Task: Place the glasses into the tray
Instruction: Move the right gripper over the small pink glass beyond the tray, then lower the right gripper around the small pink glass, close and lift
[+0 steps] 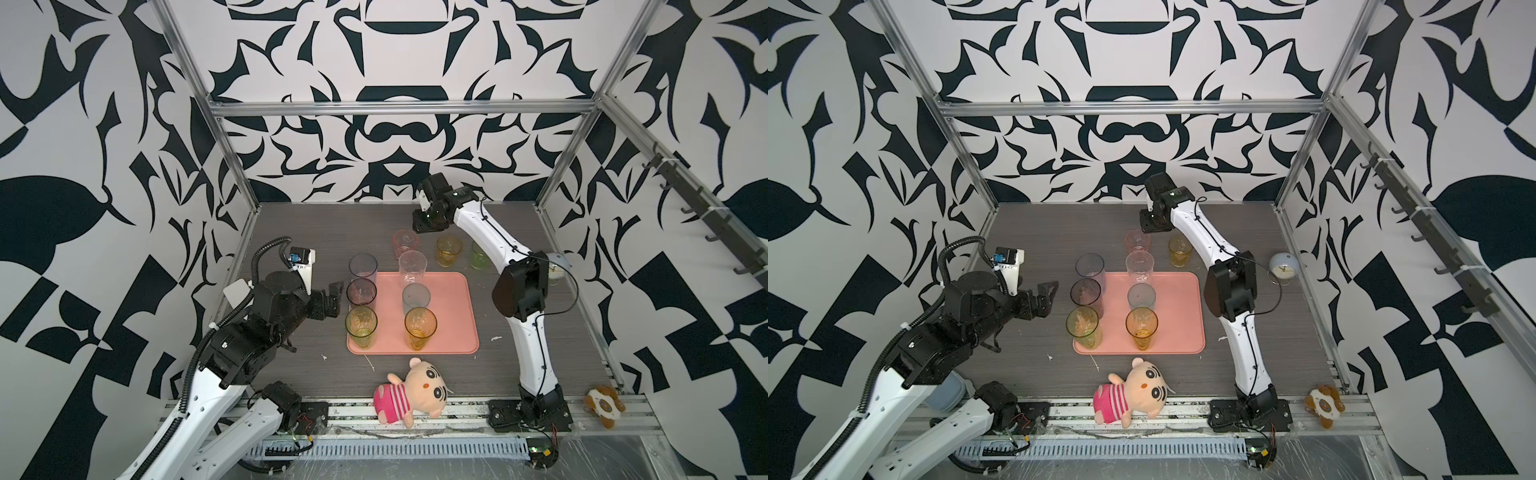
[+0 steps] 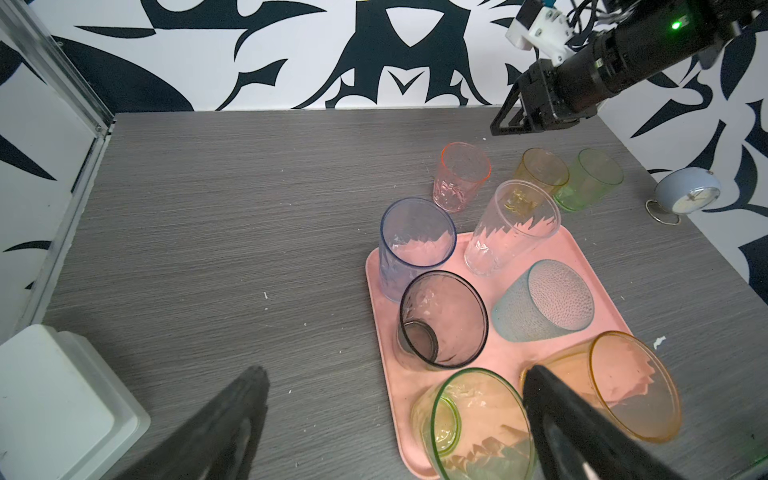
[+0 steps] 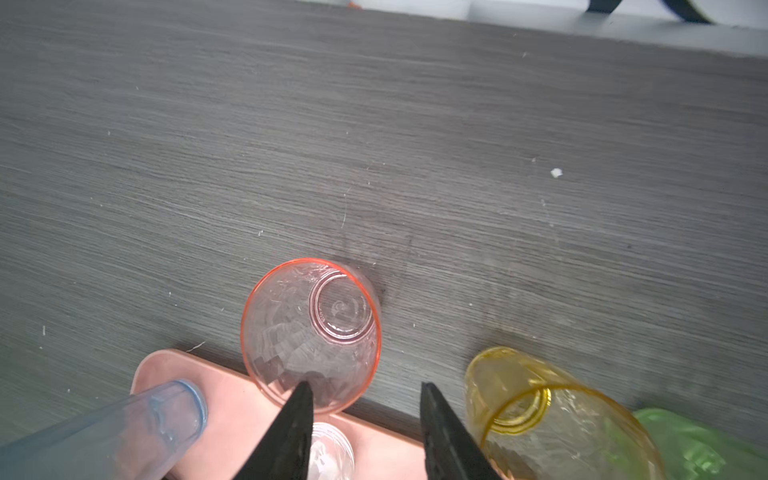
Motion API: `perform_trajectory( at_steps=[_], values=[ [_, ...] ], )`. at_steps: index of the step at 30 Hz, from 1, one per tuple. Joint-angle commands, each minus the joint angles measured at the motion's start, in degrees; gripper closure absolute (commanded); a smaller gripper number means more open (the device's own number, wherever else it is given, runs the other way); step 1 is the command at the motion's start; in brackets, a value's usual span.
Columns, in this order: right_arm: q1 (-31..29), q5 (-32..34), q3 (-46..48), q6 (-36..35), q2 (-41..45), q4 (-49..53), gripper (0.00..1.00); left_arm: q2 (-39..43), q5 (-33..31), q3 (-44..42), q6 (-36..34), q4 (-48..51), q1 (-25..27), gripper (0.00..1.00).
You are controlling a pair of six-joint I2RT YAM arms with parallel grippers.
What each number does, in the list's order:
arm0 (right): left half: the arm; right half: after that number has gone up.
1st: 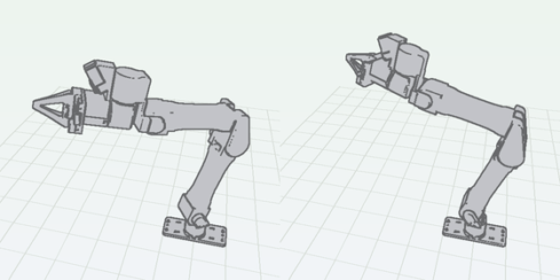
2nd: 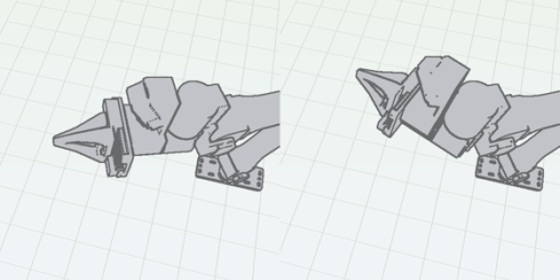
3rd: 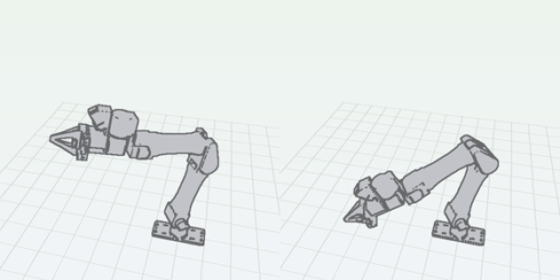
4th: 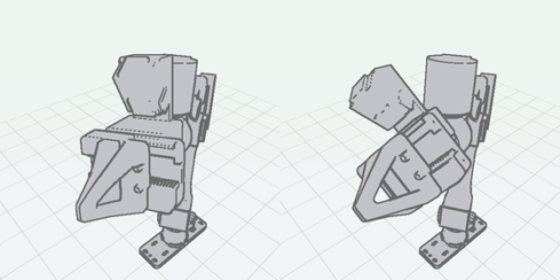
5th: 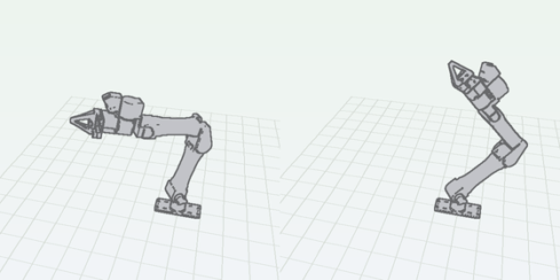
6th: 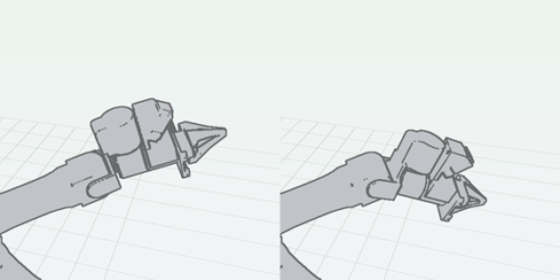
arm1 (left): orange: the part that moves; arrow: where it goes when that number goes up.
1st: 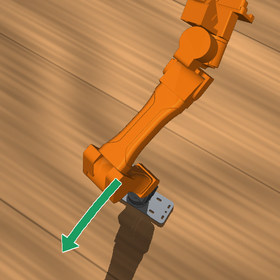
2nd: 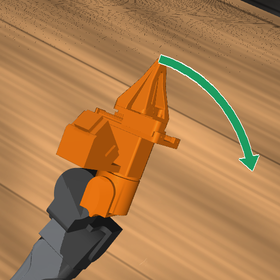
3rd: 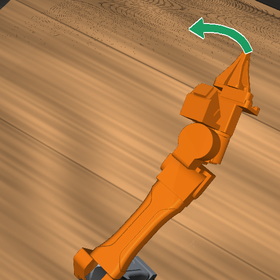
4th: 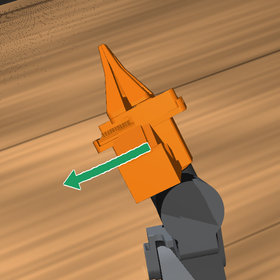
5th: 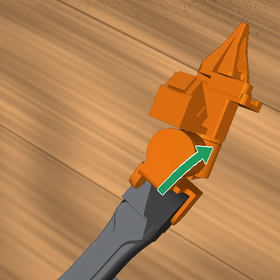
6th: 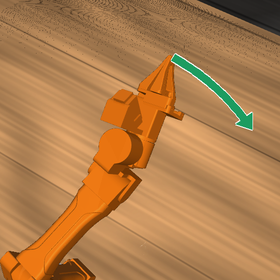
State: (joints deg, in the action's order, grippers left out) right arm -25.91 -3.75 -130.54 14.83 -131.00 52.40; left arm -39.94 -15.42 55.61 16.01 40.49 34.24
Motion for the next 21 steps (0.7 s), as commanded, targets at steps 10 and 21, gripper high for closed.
perform_trajectory(
  at_steps=[10, 21],
  values=[
    [-0.02, -1.15, -5.49, 1.01, -3.73, 1.2, 0.48, 0.03, 0.4, -0.86, -0.45, 0.32, -0.23, 0.01],
    [0.09, -0.78, -8.14, 1.21, -6.63, 2.35, 0.47, 0.02, 0.81, -0.99, -0.37, 0.29, -0.23, 0.0]
  ],
)
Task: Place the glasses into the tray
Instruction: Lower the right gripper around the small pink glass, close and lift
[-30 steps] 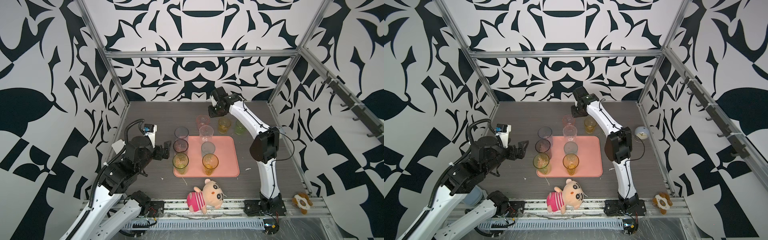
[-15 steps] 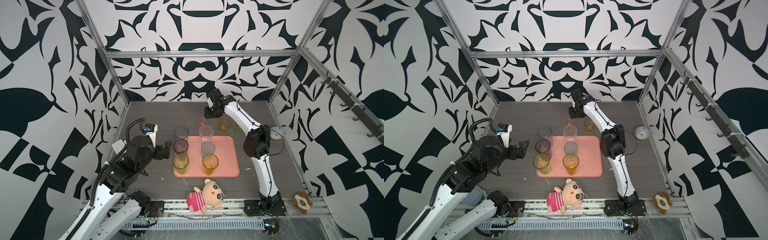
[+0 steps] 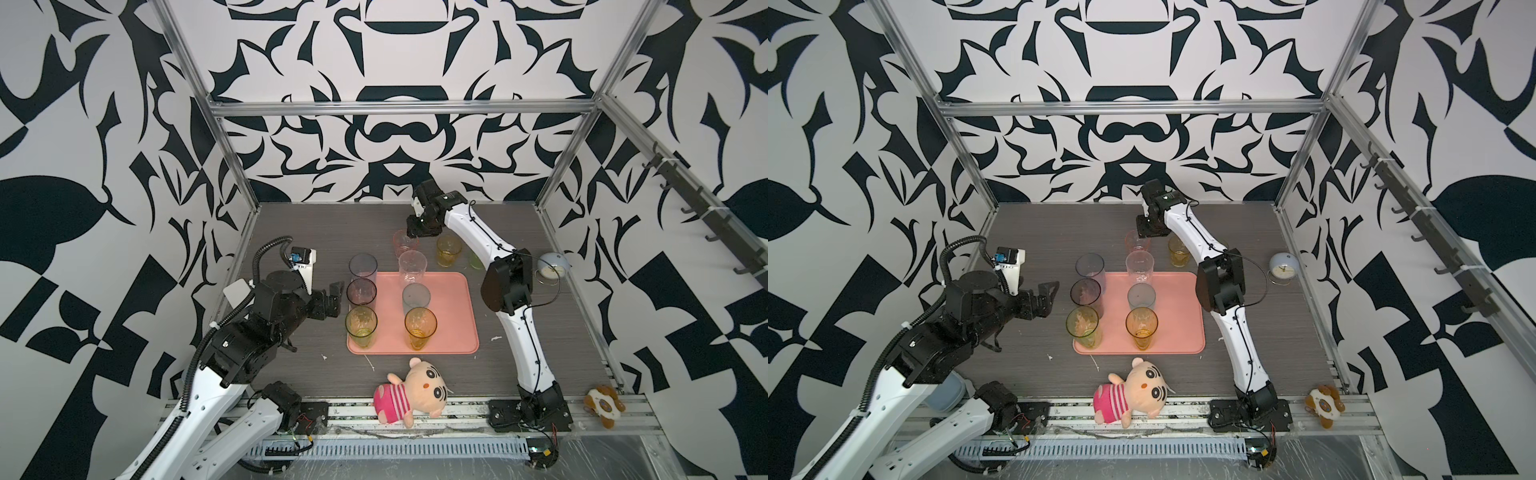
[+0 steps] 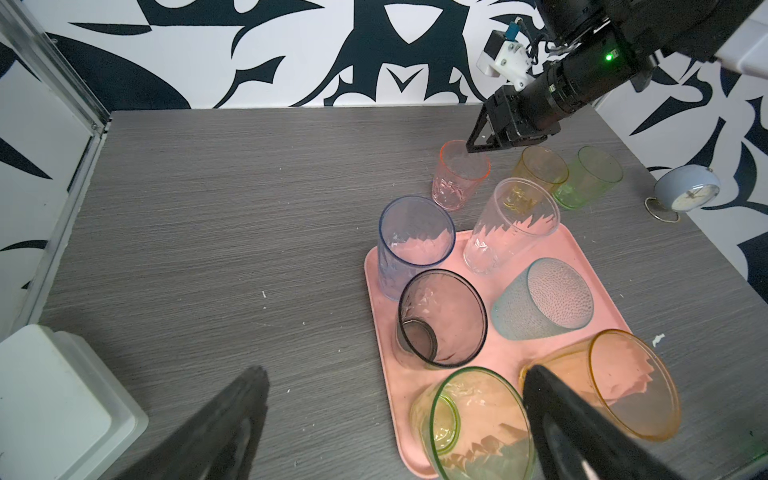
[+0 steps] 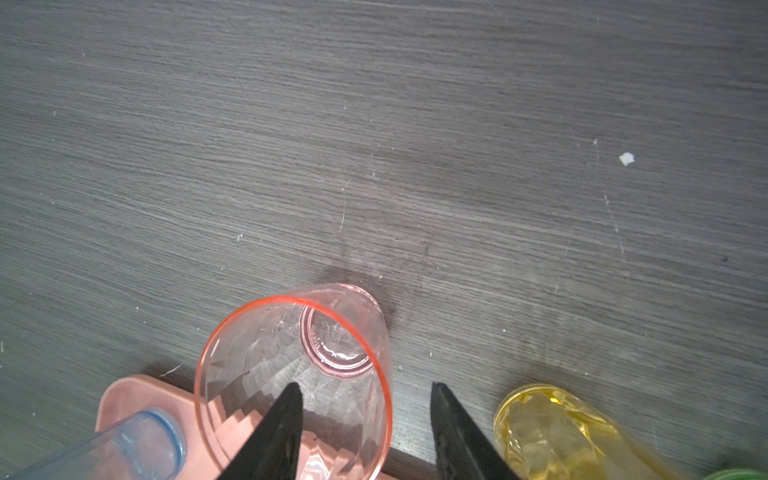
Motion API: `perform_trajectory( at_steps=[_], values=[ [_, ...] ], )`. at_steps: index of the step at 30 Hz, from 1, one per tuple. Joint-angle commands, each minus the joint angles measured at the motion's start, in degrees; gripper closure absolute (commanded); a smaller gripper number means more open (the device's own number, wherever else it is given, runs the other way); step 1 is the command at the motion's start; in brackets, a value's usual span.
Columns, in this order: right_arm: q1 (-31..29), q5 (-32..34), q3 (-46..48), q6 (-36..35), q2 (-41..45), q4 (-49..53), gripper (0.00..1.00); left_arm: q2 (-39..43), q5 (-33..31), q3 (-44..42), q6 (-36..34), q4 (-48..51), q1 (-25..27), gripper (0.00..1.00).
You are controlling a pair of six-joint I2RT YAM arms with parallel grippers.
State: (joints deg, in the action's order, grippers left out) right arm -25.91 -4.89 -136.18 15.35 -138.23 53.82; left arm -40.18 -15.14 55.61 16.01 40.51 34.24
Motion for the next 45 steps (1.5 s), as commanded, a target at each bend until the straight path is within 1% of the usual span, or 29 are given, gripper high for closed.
perform_trajectory(
  at_steps=[1, 11, 17, 22, 27, 30, 38, 41, 45],
  values=[
    [0.07, 0.38, -2.51, 0.72, 0.52, 0.96, 0.47, 0.26, 0.49, -0.95, -0.37, 0.27, -0.23, 0.0],
    [0.07, 1.02, -3.56, 1.43, -1.23, 1.38, 0.48, 0.04, 0.72, -0.95, -0.37, 0.31, -0.23, 0.01],
    [0.16, 0.93, -3.92, 1.47, -1.95, 1.46, 0.53, -0.03, 0.73, -0.95, -0.37, 0.28, -0.23, 0.01],
    [0.16, 0.94, -4.27, 1.8, -2.48, 1.5, 0.59, -0.05, 0.72, -0.86, -0.37, 0.36, -0.18, 0.01],
    [0.22, 0.93, -4.34, 1.8, -2.48, 1.46, 0.63, 0.17, 0.59, -0.99, -0.37, 0.37, -0.23, 0.01],
    [0.51, 0.93, -4.38, 1.72, -3.86, 1.67, 0.65, 0.19, 0.72, -0.95, -0.37, 0.4, -0.23, 0.0],
    [0.7, 0.84, -4.56, 1.86, -4.32, 1.64, 0.74, 0.11, 0.71, -0.97, -0.37, 0.46, -0.23, 0.0],
    [0.69, 0.54, -4.66, 1.84, -4.34, 1.72, 0.79, 0.1, 0.7, -0.95, -0.37, 0.44, -0.23, 0.0],
    [0.76, 0.49, -4.79, 1.76, -3.89, 1.86, 0.89, 0.05, 0.6, -0.95, -0.37, 0.45, -0.23, 0.01]
  ],
)
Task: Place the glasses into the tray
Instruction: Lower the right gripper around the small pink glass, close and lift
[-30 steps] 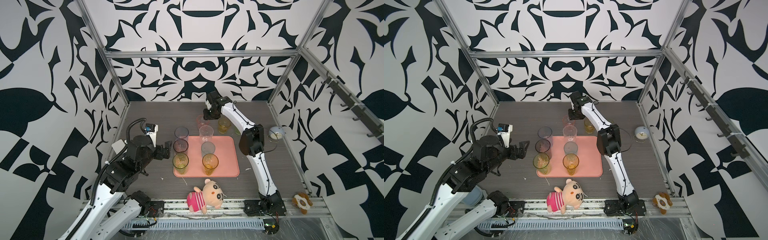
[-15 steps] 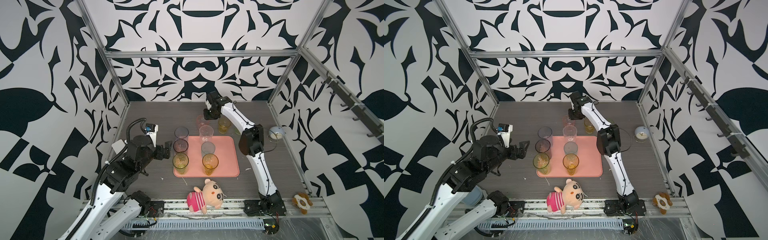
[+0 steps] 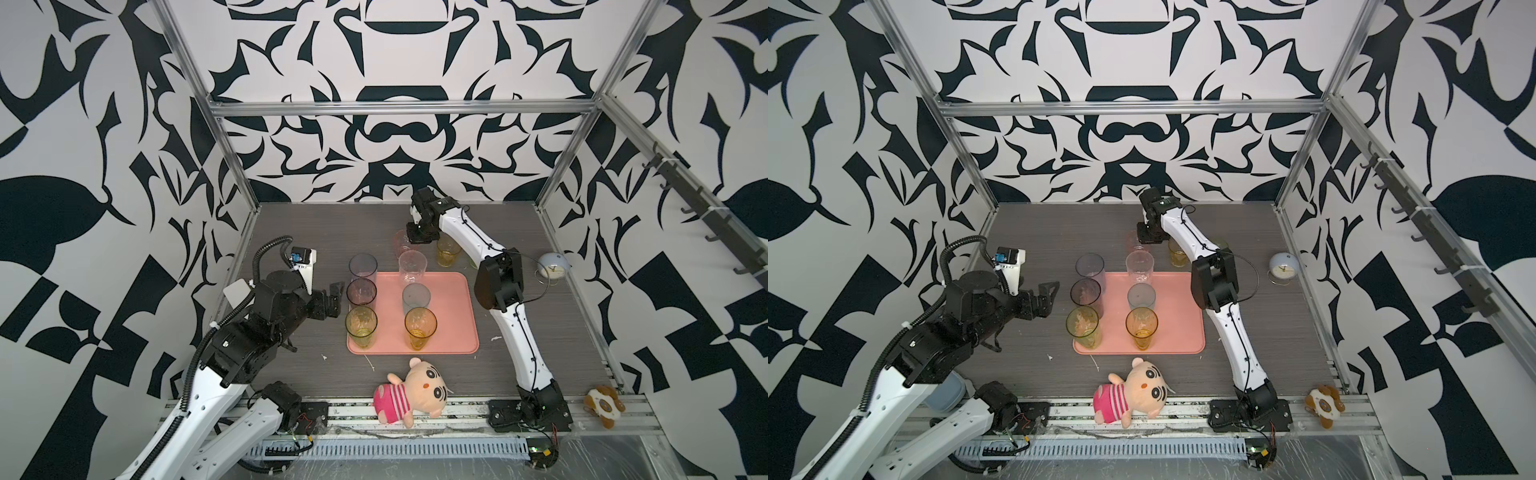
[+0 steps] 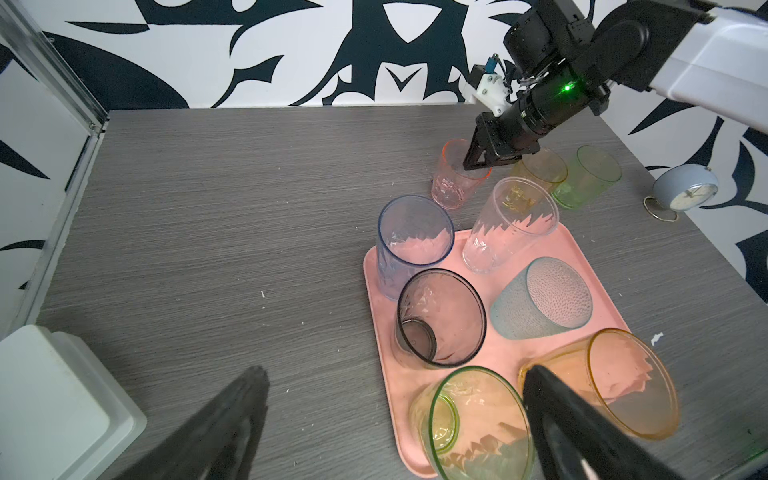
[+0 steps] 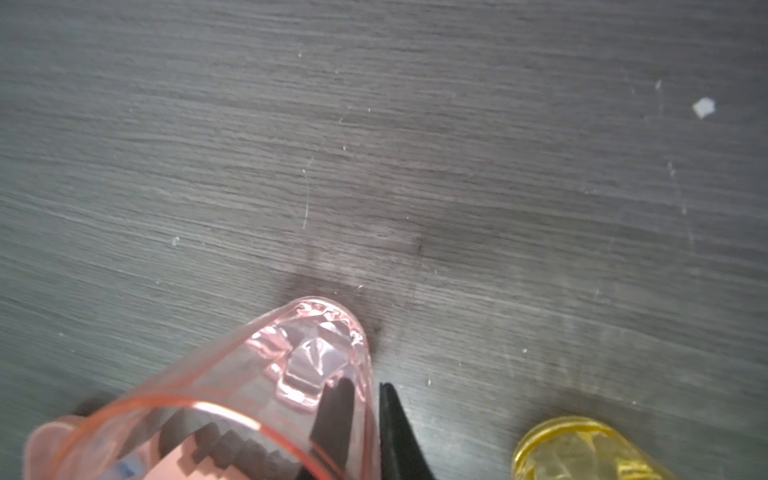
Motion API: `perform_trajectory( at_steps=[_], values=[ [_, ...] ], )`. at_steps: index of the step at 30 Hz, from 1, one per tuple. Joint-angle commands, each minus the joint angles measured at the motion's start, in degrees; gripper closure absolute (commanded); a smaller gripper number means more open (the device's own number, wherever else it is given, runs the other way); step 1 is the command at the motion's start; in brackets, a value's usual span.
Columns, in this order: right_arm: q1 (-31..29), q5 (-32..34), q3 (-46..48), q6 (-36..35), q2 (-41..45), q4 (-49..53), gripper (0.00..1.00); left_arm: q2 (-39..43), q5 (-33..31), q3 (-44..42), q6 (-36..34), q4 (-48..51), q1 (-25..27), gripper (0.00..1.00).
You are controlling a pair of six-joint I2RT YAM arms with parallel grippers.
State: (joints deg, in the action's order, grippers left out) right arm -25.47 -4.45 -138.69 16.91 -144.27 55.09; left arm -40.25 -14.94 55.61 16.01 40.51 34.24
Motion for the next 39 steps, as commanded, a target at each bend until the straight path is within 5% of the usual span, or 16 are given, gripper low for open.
perform_trajectory(
  at_steps=[1, 9, 39],
  values=[
    [0.33, 0.05, -2.26, 0.14, 2.35, 0.63, 0.91, 0.03, 0.43, -1.02, -0.37, 0.48, -0.23, 0.01],
    [0.34, 0.7, -3.14, -0.24, 3.03, 1.71, 1.0, -0.09, 0.39, -0.87, -0.37, 0.69, -0.23, 0.01],
    [3.69, 10.68, -10.2, -6.21, 19.81, 19.91, 1.0, 0.25, -0.09, -0.87, -0.28, 0.8, -0.31, 0.01]
  ],
)
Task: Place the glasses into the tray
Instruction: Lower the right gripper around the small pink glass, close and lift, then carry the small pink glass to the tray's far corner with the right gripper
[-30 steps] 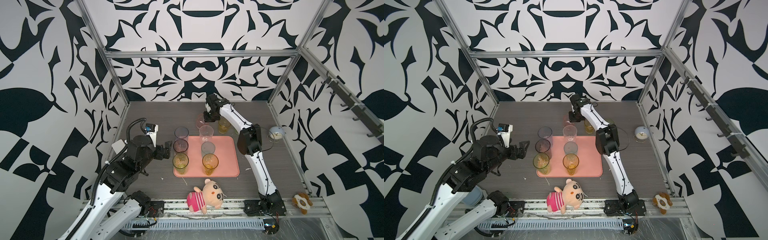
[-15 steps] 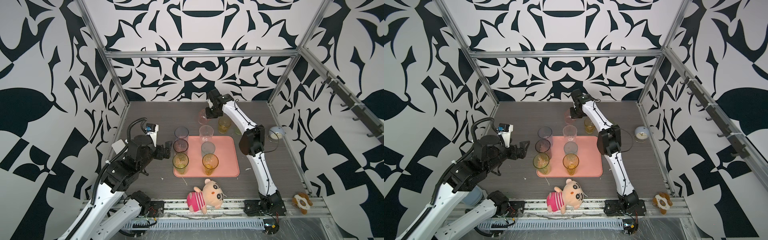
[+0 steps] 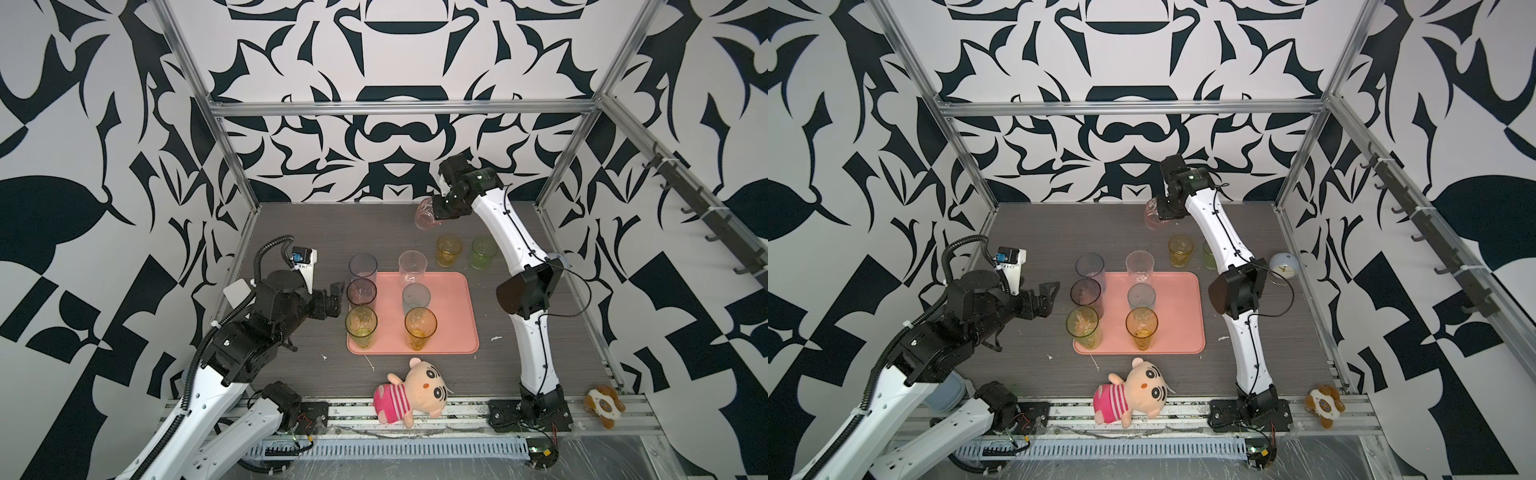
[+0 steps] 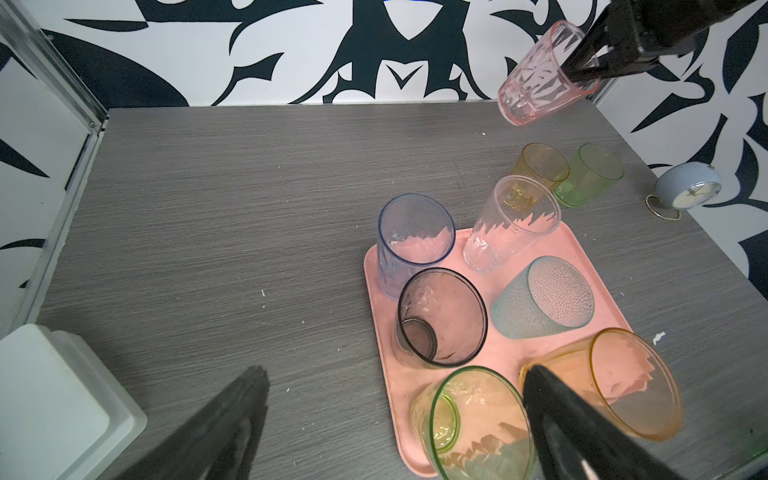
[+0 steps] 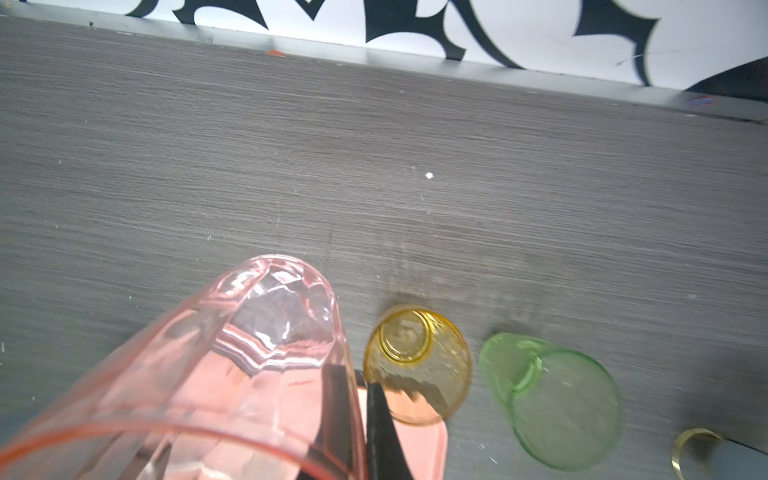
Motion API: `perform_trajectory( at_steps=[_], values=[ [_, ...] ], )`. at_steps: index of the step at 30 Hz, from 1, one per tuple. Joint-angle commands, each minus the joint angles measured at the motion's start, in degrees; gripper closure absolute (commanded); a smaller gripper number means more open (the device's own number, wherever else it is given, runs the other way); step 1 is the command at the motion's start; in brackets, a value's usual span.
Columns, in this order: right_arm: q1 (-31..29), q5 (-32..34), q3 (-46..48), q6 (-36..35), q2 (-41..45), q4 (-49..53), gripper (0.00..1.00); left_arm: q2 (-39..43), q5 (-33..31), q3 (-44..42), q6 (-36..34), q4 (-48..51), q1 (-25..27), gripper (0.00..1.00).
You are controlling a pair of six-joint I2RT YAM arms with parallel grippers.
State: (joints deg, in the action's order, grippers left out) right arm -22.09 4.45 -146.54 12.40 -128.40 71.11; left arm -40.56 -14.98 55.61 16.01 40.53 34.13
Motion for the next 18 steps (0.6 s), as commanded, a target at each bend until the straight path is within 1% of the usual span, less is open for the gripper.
perform_trajectory(
  at_steps=[1, 5, 8, 18],
  values=[
    [0.38, 1.87, -2.37, -1.85, 4.56, 4.77, 1.0, 0.53, -0.01, -0.86, -0.28, 0.78, -0.2, 0.01],
    [0.47, 2.74, -1.28, -1.94, 7.06, 7.28, 1.0, 0.52, 0.04, -0.86, -0.19, 0.86, -0.2, 0.01],
    [0.47, 3.59, 1.35, -1.7, 9.62, 8.14, 1.0, 0.61, 0.12, -0.87, -0.19, 0.79, -0.2, 0.01],
    [0.39, 2.96, 17.44, 1.64, 21.0, 6.3, 1.0, 0.83, -0.06, -0.86, 0.07, 1.04, -0.2, 0.0]
  ],
)
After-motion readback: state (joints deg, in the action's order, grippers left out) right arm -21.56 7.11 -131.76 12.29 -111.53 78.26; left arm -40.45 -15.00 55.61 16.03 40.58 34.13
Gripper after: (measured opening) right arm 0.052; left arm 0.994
